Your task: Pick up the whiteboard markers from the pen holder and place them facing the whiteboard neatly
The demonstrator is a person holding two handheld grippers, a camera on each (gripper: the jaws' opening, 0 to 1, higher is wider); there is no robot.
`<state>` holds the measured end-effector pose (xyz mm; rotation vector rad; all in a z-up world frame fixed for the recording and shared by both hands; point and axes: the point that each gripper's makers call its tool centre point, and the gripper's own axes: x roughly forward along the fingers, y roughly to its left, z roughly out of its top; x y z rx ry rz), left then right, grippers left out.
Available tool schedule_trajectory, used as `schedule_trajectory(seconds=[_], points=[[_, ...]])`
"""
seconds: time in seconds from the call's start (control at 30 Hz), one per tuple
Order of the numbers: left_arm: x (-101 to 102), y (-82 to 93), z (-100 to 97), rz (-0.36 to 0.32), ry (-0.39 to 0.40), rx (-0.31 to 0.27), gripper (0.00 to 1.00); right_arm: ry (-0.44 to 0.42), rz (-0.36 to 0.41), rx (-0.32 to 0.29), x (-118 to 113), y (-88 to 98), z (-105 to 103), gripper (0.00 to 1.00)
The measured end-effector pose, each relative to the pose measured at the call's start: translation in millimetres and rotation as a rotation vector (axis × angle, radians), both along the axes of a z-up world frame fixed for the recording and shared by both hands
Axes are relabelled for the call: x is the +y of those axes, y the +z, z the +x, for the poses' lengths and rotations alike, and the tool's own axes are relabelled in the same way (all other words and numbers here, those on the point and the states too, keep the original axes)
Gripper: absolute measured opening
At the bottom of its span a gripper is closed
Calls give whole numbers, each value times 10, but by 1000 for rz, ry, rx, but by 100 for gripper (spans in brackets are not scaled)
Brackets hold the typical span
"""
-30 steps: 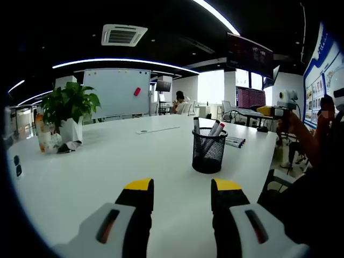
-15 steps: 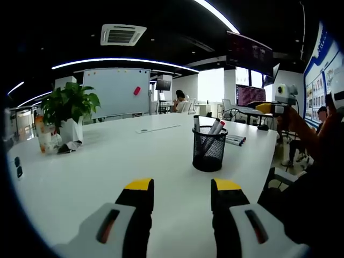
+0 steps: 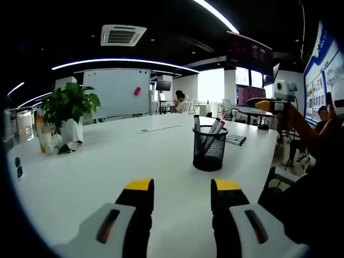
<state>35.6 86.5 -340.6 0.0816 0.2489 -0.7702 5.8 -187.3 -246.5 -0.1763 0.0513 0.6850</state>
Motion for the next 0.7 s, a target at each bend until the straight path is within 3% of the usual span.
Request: schedule_trajectory(seconds=[0.7], points=[[-31, 41, -28, 10, -21, -9, 44, 19, 10, 30, 138, -27, 166, 34]])
